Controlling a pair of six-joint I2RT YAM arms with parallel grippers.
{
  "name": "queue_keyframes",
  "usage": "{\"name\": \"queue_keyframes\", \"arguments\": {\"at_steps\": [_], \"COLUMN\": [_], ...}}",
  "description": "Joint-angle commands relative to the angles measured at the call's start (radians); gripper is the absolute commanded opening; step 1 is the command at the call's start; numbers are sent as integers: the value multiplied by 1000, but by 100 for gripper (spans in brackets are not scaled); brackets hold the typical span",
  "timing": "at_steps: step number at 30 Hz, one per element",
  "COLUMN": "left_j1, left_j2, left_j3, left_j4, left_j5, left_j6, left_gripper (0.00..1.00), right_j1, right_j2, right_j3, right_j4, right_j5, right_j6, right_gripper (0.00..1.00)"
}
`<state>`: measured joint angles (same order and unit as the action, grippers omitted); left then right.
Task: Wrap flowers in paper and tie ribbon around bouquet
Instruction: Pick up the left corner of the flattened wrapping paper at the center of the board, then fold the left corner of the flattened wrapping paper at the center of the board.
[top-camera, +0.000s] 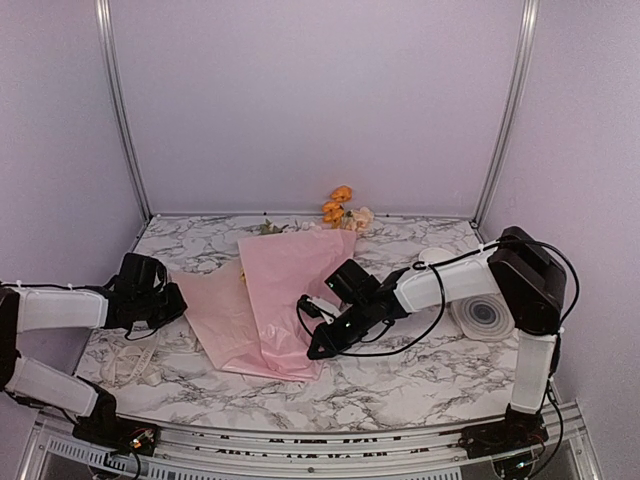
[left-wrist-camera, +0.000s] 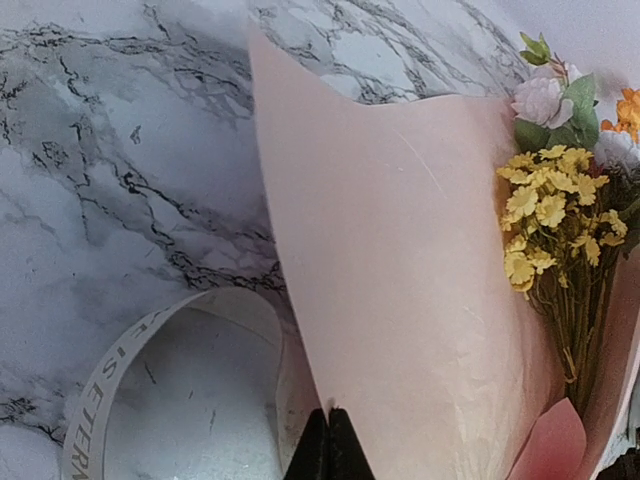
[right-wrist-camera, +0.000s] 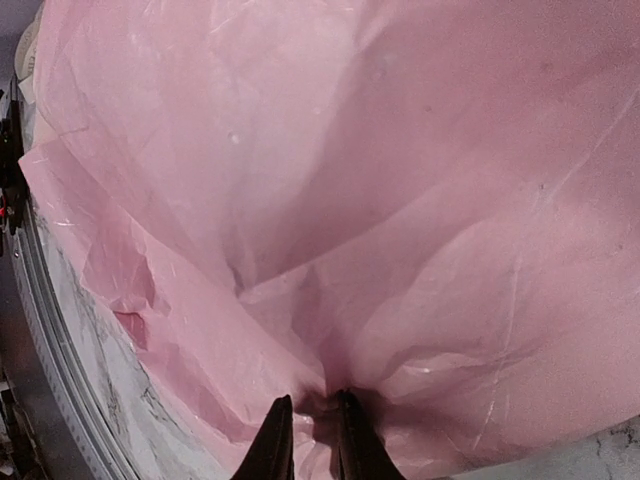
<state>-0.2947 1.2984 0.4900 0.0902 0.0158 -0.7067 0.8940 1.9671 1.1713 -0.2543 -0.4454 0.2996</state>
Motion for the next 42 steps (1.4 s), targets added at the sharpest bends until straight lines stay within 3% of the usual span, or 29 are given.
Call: {"name": "queue_keyframes", "arguments": {"at_steps": [1, 6, 14, 26, 34, 42], "left_j1": [-2, -40, -242, -424, -439, -399], "left_j2": [-60, -88, -69, 241, 509, 655], "left_j3": [-7, 34, 215, 571, 731, 722], "left_j4": [60, 88, 91, 125, 145, 146], "left_j5": [0, 55, 60, 169, 208, 186], "left_j6": [56, 108, 183, 226, 205, 127], "left_gripper": [0, 0, 0, 0, 0, 0], "right_j1": [4, 3, 3, 3, 3, -18], "right_j2": [37, 45, 63, 91, 72, -57], "right_j3": [-22, -19, -17, 2, -11, -117], "right_j4": [-66, -66, -61, -71, -47, 152], "right_j5": [53, 51, 44, 31, -12, -178], "right_j6": [6, 6, 12, 5, 9, 132], "right_gripper": [17, 17, 16, 16, 16, 14]}}
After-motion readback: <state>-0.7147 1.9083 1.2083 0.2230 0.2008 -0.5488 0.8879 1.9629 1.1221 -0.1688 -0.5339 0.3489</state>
